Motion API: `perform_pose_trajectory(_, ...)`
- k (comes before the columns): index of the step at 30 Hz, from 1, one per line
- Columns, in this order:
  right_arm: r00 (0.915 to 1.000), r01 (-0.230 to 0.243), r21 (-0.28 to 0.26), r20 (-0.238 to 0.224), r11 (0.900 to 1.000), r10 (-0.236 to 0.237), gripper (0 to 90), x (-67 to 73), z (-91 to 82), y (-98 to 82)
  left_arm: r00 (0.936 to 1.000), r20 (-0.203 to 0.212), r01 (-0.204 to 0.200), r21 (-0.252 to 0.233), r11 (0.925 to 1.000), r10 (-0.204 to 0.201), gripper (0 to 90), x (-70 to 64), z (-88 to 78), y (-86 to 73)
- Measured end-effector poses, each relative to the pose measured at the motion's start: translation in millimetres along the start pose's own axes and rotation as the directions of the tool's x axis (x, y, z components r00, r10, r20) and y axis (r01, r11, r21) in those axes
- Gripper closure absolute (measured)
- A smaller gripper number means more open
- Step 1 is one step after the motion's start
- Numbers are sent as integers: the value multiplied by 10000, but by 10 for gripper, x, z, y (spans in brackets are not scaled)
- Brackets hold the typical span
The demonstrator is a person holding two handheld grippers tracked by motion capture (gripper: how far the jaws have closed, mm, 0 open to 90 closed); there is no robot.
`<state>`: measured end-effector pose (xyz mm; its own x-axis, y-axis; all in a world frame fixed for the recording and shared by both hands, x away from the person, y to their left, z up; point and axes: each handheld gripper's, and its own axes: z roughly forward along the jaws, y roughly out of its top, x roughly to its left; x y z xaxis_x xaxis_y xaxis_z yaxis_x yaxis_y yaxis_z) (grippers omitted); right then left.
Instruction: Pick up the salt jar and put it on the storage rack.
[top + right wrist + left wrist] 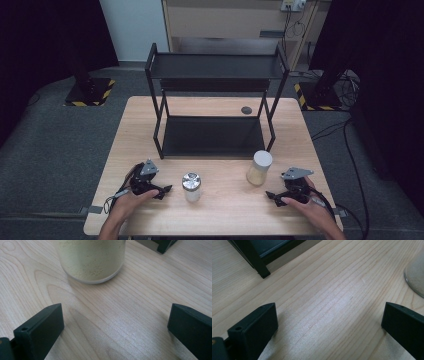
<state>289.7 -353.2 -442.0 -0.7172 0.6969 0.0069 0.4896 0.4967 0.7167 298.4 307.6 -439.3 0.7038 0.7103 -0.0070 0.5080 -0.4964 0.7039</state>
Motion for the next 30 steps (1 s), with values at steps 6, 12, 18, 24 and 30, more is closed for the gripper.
perform_pose_trajectory(6,10000,-9,1,8,10000,9,12,2,0,0,10000,42,-31,-10,10000,31,0,11,-2,-3)
perform_pose_trajectory(12,10000,-19,1,15,10000,19,12,4,-1,0,9997,218,-107,-71,9999,108,12,46,-30,-21)
perform_pose_trajectory(18,10000,-22,0,20,10000,22,13,5,-1,-1,9985,360,-403,-313,9987,414,14,32,-115,-63)
perform_pose_trajectory(24,10000,-24,1,23,10000,24,13,6,-2,-1,9972,394,-631,-294,9976,642,16,2,-162,-45)
perform_pose_trajectory(30,10000,-30,1,29,10000,30,13,8,-2,-1,9931,596,-1001,-229,9947,1013,22,-34,-160,-5)
